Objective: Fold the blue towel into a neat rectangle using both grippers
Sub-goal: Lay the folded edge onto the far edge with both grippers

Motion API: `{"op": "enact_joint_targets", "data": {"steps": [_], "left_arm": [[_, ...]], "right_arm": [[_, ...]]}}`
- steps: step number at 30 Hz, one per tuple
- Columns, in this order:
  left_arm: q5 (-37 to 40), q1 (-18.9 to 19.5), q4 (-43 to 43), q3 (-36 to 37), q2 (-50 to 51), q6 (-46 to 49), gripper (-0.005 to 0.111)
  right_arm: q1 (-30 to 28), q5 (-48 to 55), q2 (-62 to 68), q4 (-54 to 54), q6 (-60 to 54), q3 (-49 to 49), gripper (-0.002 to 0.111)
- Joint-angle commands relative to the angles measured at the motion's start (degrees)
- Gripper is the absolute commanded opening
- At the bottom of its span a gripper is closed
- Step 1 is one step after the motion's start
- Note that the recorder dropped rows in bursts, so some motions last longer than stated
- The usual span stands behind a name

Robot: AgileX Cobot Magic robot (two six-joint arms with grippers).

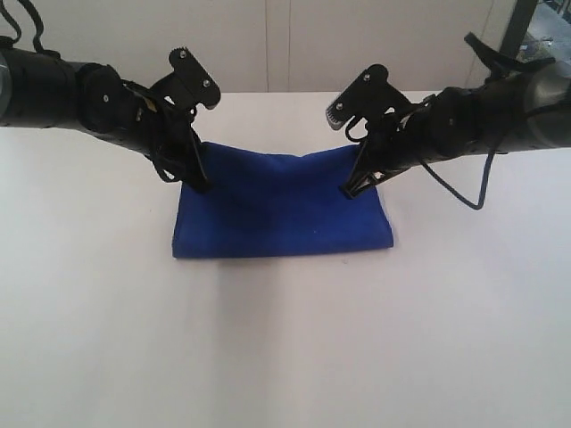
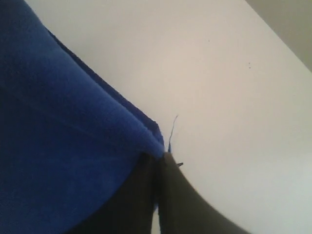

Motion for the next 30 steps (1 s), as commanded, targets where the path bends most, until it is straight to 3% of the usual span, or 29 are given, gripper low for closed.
{"op": "enact_joint_targets", "data": {"steps": [1,9,13,15,18,22,30], "left_arm": [[0.25,0.20,-0.46,-0.25,-0.07,0.13,0.000],[0.24,0.20,2.02,-0.25,-0.04,0.23,0.000],[0.24,0.20,2.13,-0.25,-0.04,0.23,0.001],[0.24,0.20,2.37,-0.25,-0.04,0.23,0.009],[0.93,0.20,2.74,-0.25,-0.04,0.37,0.031],[1.89,0.20,2.74,-0.25,-0.04,0.37,0.052],[3.06,0.34,2.74,-0.25,-0.04,-0.10,0.054]], "right_arm": [[-0.26,-1.45,0.04,0.00,0.33,-0.44,0.000],[-0.26,-3.69,0.15,0.00,0.33,-0.44,0.000],[-0.26,-3.69,0.14,0.00,0.33,-0.44,0.012],[-0.26,-3.69,0.14,0.00,0.33,-0.44,0.024],[-0.26,-3.69,0.14,0.00,0.33,-0.44,0.039],[-0.26,-3.69,0.14,0.00,0.33,-0.44,0.045],[-0.26,-3.36,-0.62,0.27,2.15,-0.44,0.043]]}}
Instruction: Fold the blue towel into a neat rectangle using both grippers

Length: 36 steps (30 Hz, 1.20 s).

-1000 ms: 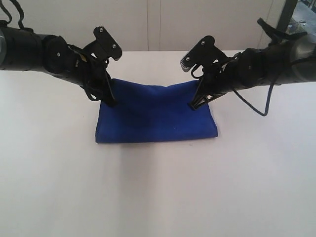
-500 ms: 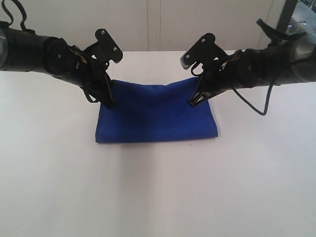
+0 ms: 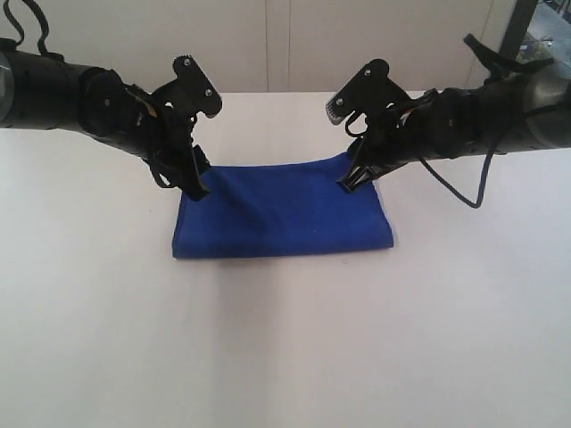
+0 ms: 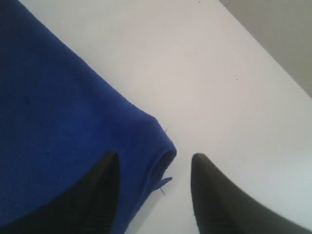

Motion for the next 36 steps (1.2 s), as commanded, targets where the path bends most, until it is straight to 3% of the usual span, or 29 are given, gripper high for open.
{"op": "enact_joint_targets", "data": {"steps": [1,3,7,11,14,20,36], "left_arm": [[2.52,0.34,-0.14,-0.25,-0.31,-0.66,0.053],[4.64,0.34,-0.24,-0.25,-0.56,-3.61,0.049],[10.97,0.34,-0.35,-0.25,-1.28,-9.35,0.027],[19.97,0.34,-0.50,-2.55,-1.91,-20.11,0.000],[28.38,0.34,-0.50,-7.72,-1.91,-29.42,0.000],[31.65,0.97,-3.49,-14.83,0.67,-32.78,0.000],[28.82,1.41,-13.07,-15.53,10.20,-31.95,0.000]], "right_arm": [[-0.26,0.49,-1.22,0.27,4.00,-0.44,0.040],[-0.26,2.42,-2.11,0.27,9.73,-0.44,0.031],[-0.26,7.33,-3.84,0.27,16.41,-0.44,0.002],[-0.50,16.56,-4.24,0.35,22.14,-3.24,0.000],[-1.07,25.55,-4.12,0.49,28.23,-7.48,0.000],[-2.00,33.79,-3.16,0.63,32.10,-15.02,0.000],[-2.00,30.30,7.29,2.24,32.33,-15.38,0.000]]}}
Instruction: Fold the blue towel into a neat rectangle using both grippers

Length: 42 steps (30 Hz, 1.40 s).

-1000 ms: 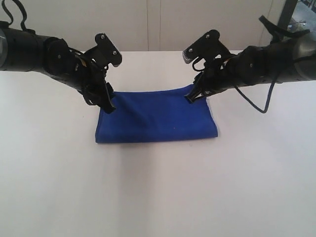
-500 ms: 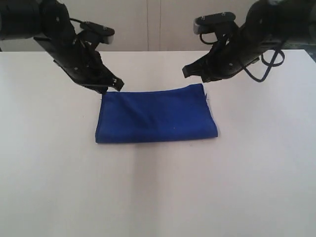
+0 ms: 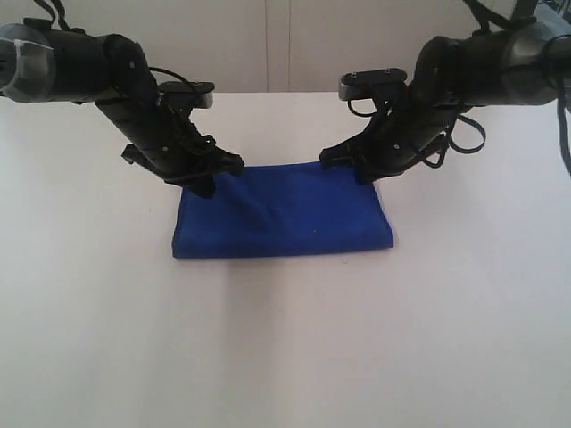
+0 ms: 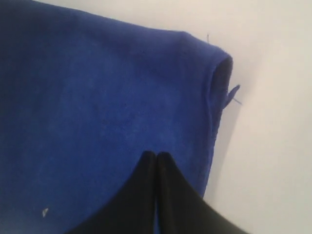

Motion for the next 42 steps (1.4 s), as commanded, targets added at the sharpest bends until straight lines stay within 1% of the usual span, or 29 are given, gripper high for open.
{"op": "enact_joint_targets", "data": {"steps": [1,5,9,14,20,29,37,42], "left_arm": [[0.87,0.09,-0.91,-0.24,1.65,0.43,0.000],[2.95,0.09,-0.63,-0.24,3.72,1.38,0.000],[4.94,0.09,2.08,-0.24,4.52,1.60,0.000],[5.54,0.09,3.41,-0.24,4.52,1.60,0.000],[7.51,0.09,8.61,-0.24,4.52,1.37,0.000],[6.65,0.09,8.74,-0.24,4.52,1.37,0.000],[6.30,0.09,8.40,-0.24,4.52,1.37,0.000],[5.92,0.09,8.40,-0.24,4.52,1.37,0.000]], "right_arm": [[-0.63,-2.42,1.94,-0.07,0.07,-0.16,0.000],[-0.63,-3.17,3.60,-0.66,0.07,-0.16,0.000],[-0.63,-3.02,5.25,-0.78,0.07,-0.16,0.000],[-0.63,-2.01,6.65,-2.23,0.22,-0.16,0.000],[-0.63,-1.14,6.89,-3.37,1.96,-0.16,0.000],[-0.63,0.94,6.89,-3.37,4.05,-0.16,0.000],[-0.63,0.58,6.67,-3.37,5.59,-0.16,0.000],[-0.63,2.86,6.67,-3.37,5.87,-0.16,0.000]]}}
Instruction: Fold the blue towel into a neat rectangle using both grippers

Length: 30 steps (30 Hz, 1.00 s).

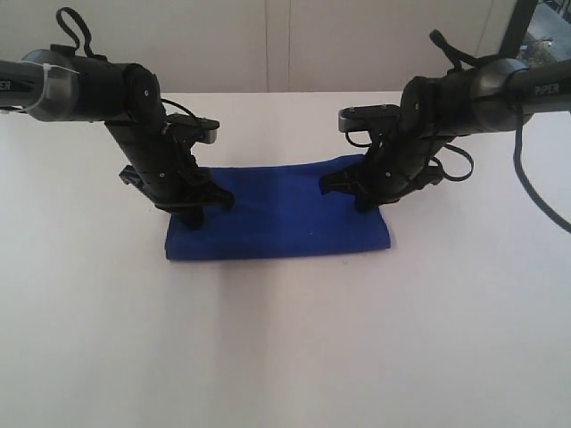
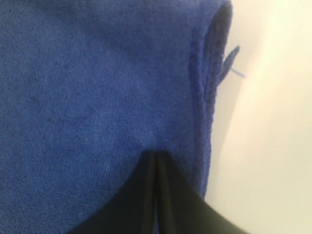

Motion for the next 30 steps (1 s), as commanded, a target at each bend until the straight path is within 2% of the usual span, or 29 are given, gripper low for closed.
{"op": "enact_joint_targets", "data": {"steps": [1,15,30], "left_arm": [[0.80,0.09,1.72,0.27,0.09,0.03,0.000],[-0.75,0.09,1.72,0.27,0.09,0.42,0.000],[0.87,0.09,1.72,0.23,-1.68,0.43,0.000]], "right_arm": [[-0.63,3.67,0.28,-0.96,0.59,-0.03,0.000],[-0.63,6.78,0.28,-0.96,1.34,-0.03,0.000],[-0.63,1.65,-2.14,-0.96,1.34,-0.12,0.000]]}}
